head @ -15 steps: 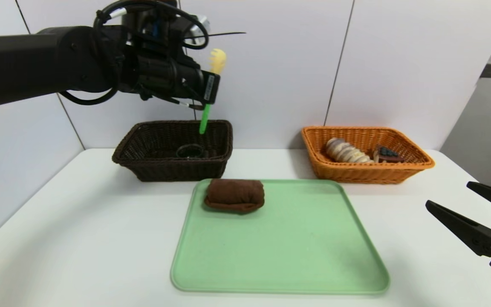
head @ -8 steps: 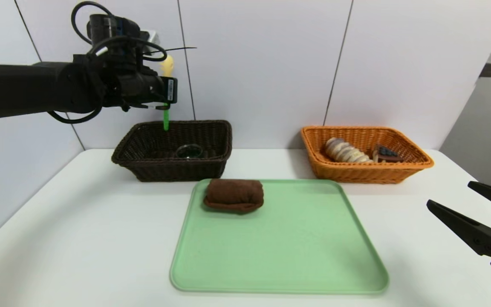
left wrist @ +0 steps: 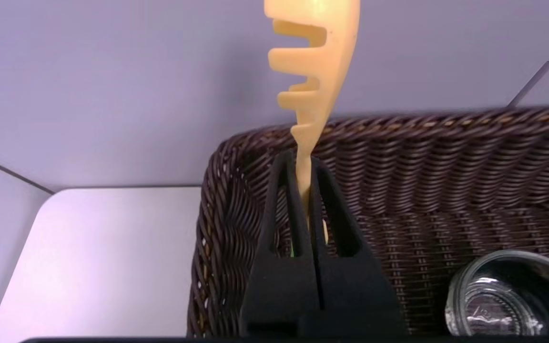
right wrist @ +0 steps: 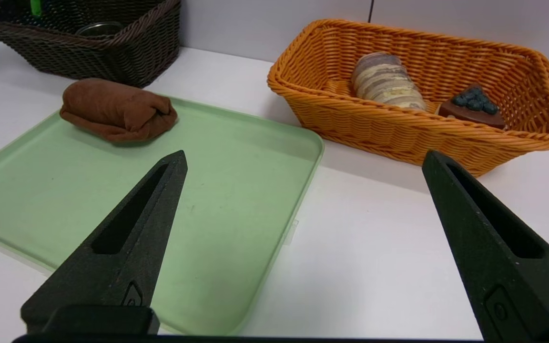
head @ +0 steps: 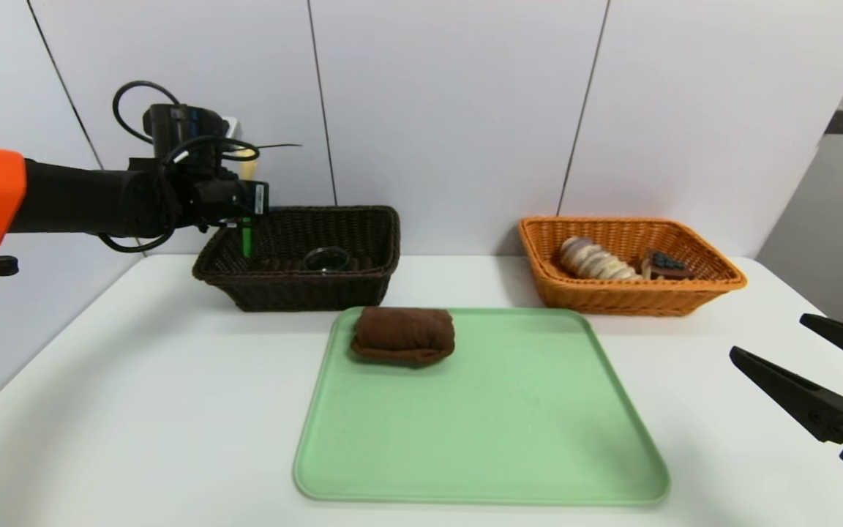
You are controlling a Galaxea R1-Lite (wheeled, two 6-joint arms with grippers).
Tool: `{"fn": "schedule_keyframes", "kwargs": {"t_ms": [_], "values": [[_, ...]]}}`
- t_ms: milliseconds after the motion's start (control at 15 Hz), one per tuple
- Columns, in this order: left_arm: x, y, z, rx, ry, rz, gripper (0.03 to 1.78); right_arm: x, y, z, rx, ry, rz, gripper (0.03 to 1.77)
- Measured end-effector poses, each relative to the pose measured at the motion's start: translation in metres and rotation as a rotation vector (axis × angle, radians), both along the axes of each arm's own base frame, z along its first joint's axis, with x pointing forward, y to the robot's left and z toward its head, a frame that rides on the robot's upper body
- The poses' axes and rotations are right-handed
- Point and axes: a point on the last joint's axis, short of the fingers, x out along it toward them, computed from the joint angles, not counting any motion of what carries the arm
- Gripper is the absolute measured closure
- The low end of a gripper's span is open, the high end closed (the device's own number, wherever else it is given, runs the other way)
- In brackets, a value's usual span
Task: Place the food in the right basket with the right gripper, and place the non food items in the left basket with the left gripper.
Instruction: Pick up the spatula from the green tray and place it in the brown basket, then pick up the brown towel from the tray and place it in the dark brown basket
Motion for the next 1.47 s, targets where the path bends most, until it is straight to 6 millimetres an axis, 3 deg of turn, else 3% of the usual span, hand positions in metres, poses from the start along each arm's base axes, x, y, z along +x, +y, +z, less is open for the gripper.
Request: {"fn": "schedule_keyframes", "kwargs": {"t_ms": [267, 533, 800, 1067, 1200, 1467], "values": [[0.003, 0.007, -0.022, 0.001, 0.014, 0.014, 1.76, 0.003, 0.000, 0.000, -0.014, 0.001, 0.003, 0.10], [0.005, 0.011, -0.024, -0.007, -0.006, 0.025, 1.11, 0.003, 0.001, -0.001, -0.017, 0.004, 0.003, 0.10], [0.006, 0.010, -0.020, -0.010, -0.037, 0.016, 0.71, 0.003, 0.000, -0.001, -0.019, 0.006, 0.003, 0.10], [-0.001, 0.007, 0.015, -0.047, -0.130, -0.053, 0.46, 0.002, 0.000, -0.001, -0.024, 0.001, 0.002, 0.10], [-0.016, 0.002, 0.034, -0.063, -0.125, -0.099, 0.39, 0.003, 0.000, 0.002, -0.033, -0.013, 0.004, 0.10], [-0.058, -0.029, 0.064, -0.116, -0.111, -0.161, 0.27, 0.010, 0.001, 0.020, -0.026, -0.067, -0.010, 0.10]]}}
